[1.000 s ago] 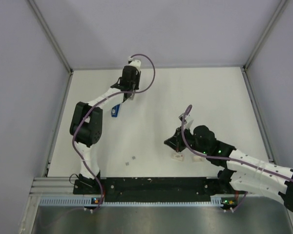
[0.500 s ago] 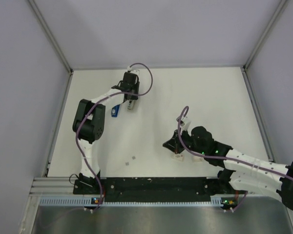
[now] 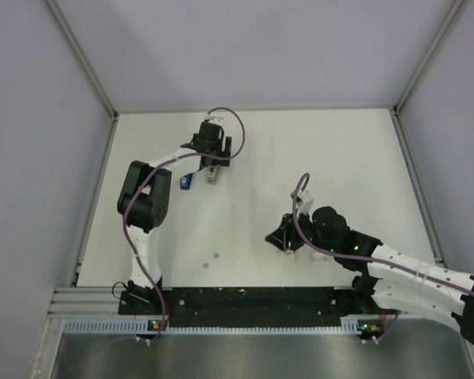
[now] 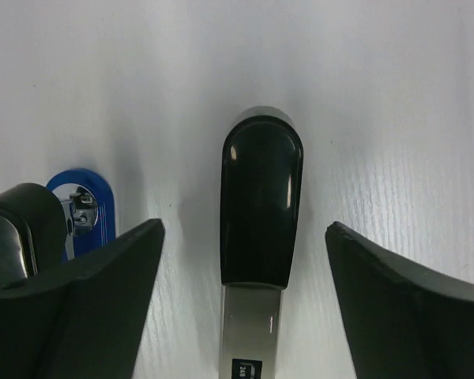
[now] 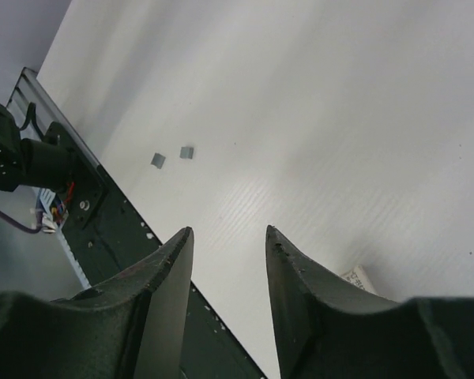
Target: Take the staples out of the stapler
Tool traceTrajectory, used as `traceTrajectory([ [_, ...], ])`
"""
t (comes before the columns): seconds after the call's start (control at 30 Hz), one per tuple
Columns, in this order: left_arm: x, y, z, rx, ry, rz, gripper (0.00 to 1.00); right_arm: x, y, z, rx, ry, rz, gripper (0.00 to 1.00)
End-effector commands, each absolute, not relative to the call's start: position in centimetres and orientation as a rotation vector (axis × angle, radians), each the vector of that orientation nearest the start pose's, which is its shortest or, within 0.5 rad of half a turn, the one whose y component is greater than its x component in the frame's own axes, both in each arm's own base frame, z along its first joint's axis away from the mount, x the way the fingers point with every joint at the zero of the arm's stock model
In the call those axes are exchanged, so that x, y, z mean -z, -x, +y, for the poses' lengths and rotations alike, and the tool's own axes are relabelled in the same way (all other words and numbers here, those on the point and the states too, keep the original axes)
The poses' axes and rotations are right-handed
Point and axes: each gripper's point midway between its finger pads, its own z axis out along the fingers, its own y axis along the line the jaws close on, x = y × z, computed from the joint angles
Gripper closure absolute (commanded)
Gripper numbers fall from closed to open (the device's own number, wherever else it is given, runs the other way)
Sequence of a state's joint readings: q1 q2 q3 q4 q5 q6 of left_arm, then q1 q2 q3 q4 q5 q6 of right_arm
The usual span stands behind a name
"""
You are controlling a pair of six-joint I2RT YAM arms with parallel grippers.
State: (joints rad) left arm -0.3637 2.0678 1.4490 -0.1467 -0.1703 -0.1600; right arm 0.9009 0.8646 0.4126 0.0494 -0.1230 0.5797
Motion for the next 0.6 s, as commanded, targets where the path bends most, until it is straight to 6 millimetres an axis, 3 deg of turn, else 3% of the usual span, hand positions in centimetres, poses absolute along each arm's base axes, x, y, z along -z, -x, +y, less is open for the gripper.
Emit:
traceTrajectory([
  [0.0, -9.1, -50.9, -16.4, 0.082, -0.11, 2.215, 0.01, -15.7, -16.4, 25.8, -0.978, 0.4, 2.06, 0.56],
  [0.17, -13.6, -50.6, -16.2, 0.1, -0.097, 2.127, 0.01, -16.7, -17.1, 24.0, -0.871, 0.353, 2.077, 0.5],
  [0.33, -19.5, -49.0, -16.3, 0.172, -0.085, 2.044, 0.01, -15.6, -17.4, 20.8, -0.707, 0.209, 2.194, 0.48],
  [0.47, -23.8, -45.6, -17.7, 0.341, -0.107, 1.973, 0.01, -14.3, -16.4, 18.2, -0.588, 0.128, 2.315, 0.48],
  [0.57, -24.2, -42.0, -19.5, 0.489, -0.161, 1.976, 0.01, -13.4, -15.2, 16.6, -0.522, 0.095, 2.397, 0.49],
])
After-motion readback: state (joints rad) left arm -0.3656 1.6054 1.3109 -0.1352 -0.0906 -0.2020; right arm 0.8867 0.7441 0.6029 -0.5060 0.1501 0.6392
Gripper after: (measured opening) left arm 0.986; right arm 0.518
